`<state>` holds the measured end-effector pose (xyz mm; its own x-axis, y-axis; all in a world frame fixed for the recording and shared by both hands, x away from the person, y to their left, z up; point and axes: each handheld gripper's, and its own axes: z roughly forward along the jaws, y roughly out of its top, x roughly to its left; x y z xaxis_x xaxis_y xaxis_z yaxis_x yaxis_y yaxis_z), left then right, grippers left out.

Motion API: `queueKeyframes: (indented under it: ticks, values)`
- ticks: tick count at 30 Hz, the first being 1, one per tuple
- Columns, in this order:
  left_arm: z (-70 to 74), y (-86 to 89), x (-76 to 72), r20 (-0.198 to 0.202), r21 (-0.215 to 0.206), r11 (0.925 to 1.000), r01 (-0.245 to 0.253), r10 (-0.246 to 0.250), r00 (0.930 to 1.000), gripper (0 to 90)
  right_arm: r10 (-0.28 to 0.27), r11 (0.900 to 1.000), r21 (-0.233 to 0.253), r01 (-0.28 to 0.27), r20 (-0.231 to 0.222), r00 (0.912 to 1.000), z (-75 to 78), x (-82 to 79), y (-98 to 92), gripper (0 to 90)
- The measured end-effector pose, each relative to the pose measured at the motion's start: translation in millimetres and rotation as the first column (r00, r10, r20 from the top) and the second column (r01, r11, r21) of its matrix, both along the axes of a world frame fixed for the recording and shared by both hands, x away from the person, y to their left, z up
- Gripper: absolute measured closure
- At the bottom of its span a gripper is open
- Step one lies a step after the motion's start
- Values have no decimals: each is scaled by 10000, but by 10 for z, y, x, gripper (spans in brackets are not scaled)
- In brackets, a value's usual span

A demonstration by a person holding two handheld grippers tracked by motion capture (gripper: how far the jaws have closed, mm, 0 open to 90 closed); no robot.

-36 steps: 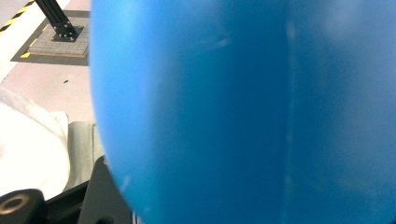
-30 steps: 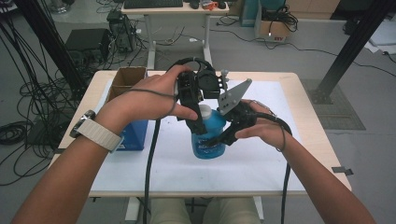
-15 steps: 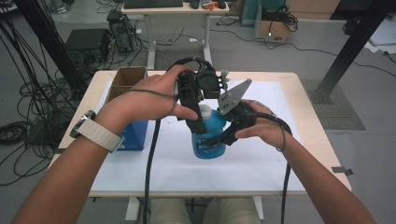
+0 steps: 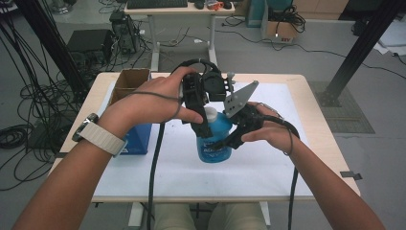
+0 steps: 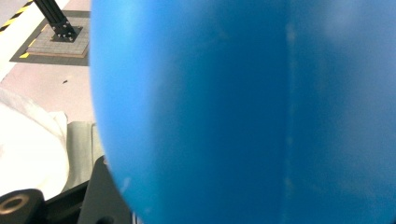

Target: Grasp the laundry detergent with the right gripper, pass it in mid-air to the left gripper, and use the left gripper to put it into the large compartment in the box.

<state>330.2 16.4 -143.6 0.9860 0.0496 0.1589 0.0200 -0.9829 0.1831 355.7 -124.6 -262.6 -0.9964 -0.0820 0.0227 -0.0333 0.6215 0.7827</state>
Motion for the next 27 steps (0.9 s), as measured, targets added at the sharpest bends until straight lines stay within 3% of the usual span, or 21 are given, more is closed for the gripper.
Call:
queueKeyframes:
  ticks: [19,20,27]
  values:
    - [-9,22,1,7,-105,9999,-15,15,10000,91,-12,10000,9,12,17,10000,-2,5,4,431]
    - [-10,22,2,12,-97,10000,-7,7,10000,91,-39,10000,-49,38,-135,9999,7,-5,-2,431]
    - [-4,20,-6,2,-92,10000,-9,9,10000,91,-15,10000,-23,15,12,10000,7,0,6,431]
